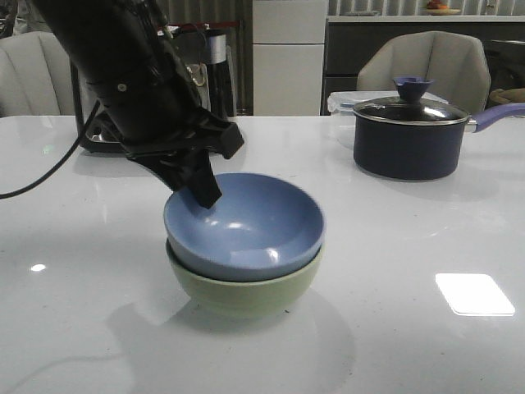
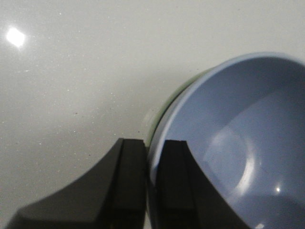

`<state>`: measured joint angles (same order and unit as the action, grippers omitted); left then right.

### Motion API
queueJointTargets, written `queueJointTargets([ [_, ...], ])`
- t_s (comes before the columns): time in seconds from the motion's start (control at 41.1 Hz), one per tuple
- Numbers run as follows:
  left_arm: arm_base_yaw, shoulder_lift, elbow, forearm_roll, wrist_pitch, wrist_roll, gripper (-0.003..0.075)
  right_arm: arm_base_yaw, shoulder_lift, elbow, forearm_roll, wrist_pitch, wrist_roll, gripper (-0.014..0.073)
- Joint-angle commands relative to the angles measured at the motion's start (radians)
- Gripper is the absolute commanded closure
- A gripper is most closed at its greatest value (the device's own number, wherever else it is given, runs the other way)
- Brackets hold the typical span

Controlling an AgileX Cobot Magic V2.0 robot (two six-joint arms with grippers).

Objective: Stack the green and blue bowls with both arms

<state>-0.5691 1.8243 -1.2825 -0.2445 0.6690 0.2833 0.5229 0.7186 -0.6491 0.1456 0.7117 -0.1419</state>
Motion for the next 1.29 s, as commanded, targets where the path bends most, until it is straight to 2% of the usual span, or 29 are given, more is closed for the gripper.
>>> queueJointTargets([
  [0.0, -0.005, -0.045, -0.034, -0.022, -0.042, -0.002, 0.0438, 0.004, -0.005, -0.028, -0.002, -0.060, -0.010, 0.0188],
  [0.097, -0.005, -0.054, -0.038, -0.026, -0.029, -0.002, 0.0305, 0.004, -0.005, -0.028, -0.002, -0.060, -0.010, 0.0188],
  [0.171, -0.005, -0.078, -0.038, -0.020, -0.023, -0.002, 0.0268, 0.004, -0.005, -0.028, -0.002, -0.060, -0.010, 0.0188],
  [0.438, -0.005, -0.280, -0.029, 0.025, -0.003, -0.002, 0.0276, 0.004, -0.005, -0.028, -0.002, -0.060, -0.010, 0.0188],
  [0.609, -0.005, -0.459, 0.037, 0.026, 0.008, -0.002, 0.0276, 0.004, -0.005, -0.028, -0.002, -0.060, -0.010, 0.0188],
  [1.267, -0.005, -1.079, 0.523, 0.062, 0.044, -0.002, 0.0276, 0.004, -0.005, -0.028, -0.002, -0.060, -0.010, 0.0188],
])
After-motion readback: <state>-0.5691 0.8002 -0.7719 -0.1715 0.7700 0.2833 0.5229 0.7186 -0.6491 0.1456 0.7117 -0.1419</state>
